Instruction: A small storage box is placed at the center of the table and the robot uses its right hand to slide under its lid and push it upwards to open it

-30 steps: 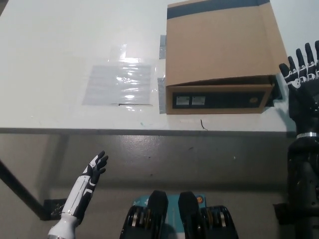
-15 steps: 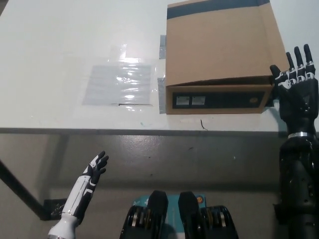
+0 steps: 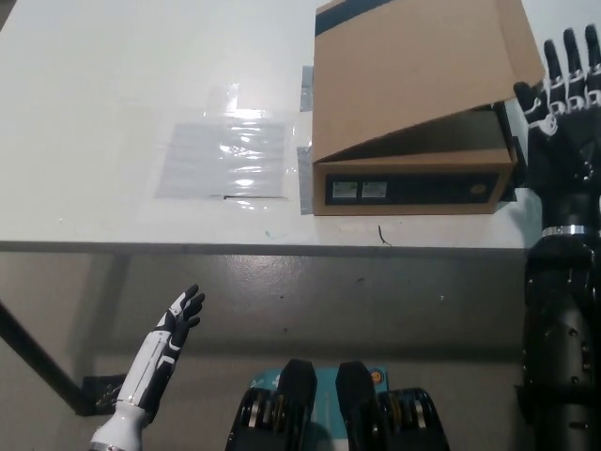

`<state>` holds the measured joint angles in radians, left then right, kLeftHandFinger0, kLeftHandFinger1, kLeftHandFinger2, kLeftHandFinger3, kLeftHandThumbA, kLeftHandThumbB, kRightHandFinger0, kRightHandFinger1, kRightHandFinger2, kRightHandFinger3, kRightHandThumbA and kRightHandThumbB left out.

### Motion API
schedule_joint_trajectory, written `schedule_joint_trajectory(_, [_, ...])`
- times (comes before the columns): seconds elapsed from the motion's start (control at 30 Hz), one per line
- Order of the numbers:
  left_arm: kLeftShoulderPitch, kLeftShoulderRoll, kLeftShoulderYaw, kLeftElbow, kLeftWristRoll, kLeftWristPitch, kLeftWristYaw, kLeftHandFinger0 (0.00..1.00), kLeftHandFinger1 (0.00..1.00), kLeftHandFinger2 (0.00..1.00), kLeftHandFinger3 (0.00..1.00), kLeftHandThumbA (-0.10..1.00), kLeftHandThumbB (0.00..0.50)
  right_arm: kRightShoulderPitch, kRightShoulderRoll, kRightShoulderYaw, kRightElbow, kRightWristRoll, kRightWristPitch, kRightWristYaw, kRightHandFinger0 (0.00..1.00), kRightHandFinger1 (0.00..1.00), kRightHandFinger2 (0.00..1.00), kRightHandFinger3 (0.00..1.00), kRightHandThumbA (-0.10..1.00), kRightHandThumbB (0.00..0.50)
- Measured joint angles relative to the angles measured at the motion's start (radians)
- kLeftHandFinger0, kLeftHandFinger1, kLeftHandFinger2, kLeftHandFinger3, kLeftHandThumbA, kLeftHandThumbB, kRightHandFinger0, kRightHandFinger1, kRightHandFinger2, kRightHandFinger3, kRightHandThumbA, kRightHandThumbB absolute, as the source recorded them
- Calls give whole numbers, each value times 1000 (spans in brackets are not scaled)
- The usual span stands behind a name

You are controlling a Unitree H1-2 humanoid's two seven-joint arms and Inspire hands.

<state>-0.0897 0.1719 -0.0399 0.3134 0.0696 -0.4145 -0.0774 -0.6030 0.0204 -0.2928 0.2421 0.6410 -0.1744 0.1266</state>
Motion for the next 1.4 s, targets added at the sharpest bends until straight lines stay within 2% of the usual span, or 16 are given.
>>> schedule_joint_trajectory(0.23, [0, 0, 0, 0, 0, 0, -2, 1000, 1000, 1000, 1000, 1000, 500, 1, 25, 4, -28, 6, 30, -6, 1000, 1000, 1000, 1000, 1000, 340])
schedule_joint_trajectory(0.27, [0, 0, 0, 0, 0, 1, -2, 1000, 1000, 1000, 1000, 1000, 500, 1, 29, 5, -28, 6, 33, -9, 1000, 1000, 1000, 1000, 1000, 316])
schedule_joint_trajectory(0.37, [-1, 0, 0, 0, -1, 1, -3, 1000, 1000, 1000, 1000, 1000, 500, 1, 38, 8, -16, 4, 35, -12, 1000, 1000, 1000, 1000, 1000, 304])
schedule_joint_trajectory(0.47, [-4, 0, -1, 0, 2, 1, -2, 1000, 1000, 1000, 1000, 1000, 500, -3, 49, 8, 47, 3, 32, -12, 1000, 1000, 1000, 1000, 1000, 327])
schedule_joint_trajectory(0.6, [-9, 0, 0, 0, 2, 0, -2, 1000, 1000, 1000, 1000, 1000, 500, -11, 61, 8, 171, 3, 26, -10, 1000, 1000, 1000, 1000, 1000, 312])
schedule_joint_trajectory(0.7, [-13, 0, 0, 0, 4, 1, -2, 1000, 1000, 1000, 1000, 1000, 500, -18, 75, 8, 228, 5, 22, -5, 1000, 1000, 1000, 1000, 1000, 342])
schedule_joint_trajectory(0.87, [-16, 0, 0, 0, 5, 1, -2, 1000, 1000, 1000, 1000, 1000, 500, -39, 93, 14, 239, 2, 15, 1, 1000, 1000, 1000, 1000, 1000, 330])
schedule_joint_trajectory(1.0, [-16, 0, 0, 0, 5, 1, -2, 1000, 1000, 1000, 1000, 1000, 500, -61, 115, 38, 239, -8, 16, 2, 1000, 1000, 1000, 1000, 1000, 344])
schedule_joint_trajectory(1.13, [-16, 1, -1, 0, 6, 1, -3, 1000, 1000, 1000, 1000, 1000, 500, -82, 144, 72, 223, -32, 24, -5, 1000, 1000, 1000, 1000, 1000, 321])
schedule_joint_trajectory(1.33, [-16, 1, -1, -1, 7, 2, -3, 1000, 1000, 1000, 1000, 1000, 500, -112, 162, 117, 202, -76, 27, -20, 1000, 1000, 1000, 1000, 1000, 320])
schedule_joint_trajectory(1.4, [-16, 1, -1, -1, 7, 2, -3, 1000, 1000, 1000, 1000, 1000, 500, -124, 166, 141, 193, -104, 28, -30, 1000, 1000, 1000, 1000, 1000, 333])
